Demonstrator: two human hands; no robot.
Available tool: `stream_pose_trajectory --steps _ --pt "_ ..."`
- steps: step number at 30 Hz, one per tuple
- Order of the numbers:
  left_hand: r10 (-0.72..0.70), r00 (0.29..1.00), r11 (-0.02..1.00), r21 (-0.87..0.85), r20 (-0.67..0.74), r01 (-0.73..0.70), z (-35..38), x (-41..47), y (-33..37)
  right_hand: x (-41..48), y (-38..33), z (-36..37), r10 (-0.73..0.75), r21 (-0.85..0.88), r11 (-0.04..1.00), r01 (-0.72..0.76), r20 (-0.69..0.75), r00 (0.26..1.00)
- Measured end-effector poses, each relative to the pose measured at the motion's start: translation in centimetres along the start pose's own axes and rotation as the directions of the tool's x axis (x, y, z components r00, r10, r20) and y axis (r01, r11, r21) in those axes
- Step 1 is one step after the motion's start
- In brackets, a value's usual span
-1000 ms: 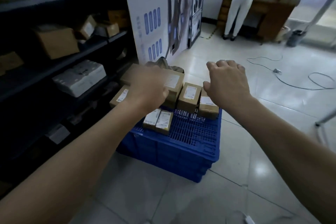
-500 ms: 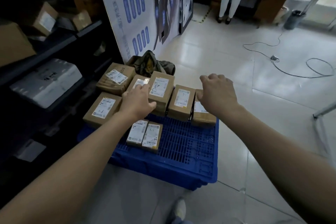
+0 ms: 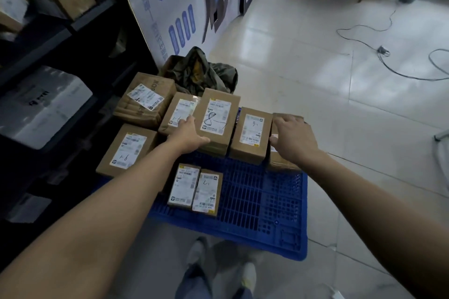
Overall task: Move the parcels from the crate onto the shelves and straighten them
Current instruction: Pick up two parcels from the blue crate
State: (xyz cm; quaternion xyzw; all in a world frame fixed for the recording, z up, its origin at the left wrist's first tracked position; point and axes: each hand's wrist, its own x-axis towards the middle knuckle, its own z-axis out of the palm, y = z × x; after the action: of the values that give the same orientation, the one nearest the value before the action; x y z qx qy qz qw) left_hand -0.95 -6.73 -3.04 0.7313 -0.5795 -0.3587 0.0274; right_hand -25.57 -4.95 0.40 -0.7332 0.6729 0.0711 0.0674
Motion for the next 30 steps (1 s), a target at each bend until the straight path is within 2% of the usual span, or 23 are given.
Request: stream_pose_trajectory --steps 7,14,19,24,26,30 --pt "-0.034 0.980 0.965 -0.250 0.196 0.083 1.3 6.9 -2.4 3.3 -1.0 4.7 0.151 0.039 0.987 -0.158 0.128 0.980" --pt "-0.099 0.944 0.825 -0.505 0.316 0.255 2.5 11.6 -3.8 6.2 -1.4 9.8 0.225 0.094 0.964 -0.247 0.200 0.954" --pt "-0.130 0.913 0.749 -0.565 0.386 0.346 3.2 13.7 -4.9 7.7 -0.2 12.5 0.311 0.102 0.933 -0.346 0.261 0.914" --pt "-0.112 0.885 0.704 -0.593 0.452 0.392 4.3 14.7 -5.2 9.1 -0.4 13.9 0.256 0.204 0.922 -0.328 0.314 0.914" --pt "-0.092 0.885 0.702 -0.601 0.456 0.382 4.4 14.8 -5.2 9.7 -0.7 14.4 0.251 0.311 0.879 -0.361 0.340 0.906" --pt "-0.066 0.882 0.711 -0.598 0.467 0.370 4.7 15.1 -5.2 10.5 -0.4 14.8 0.298 0.498 0.712 -0.495 0.424 0.855"
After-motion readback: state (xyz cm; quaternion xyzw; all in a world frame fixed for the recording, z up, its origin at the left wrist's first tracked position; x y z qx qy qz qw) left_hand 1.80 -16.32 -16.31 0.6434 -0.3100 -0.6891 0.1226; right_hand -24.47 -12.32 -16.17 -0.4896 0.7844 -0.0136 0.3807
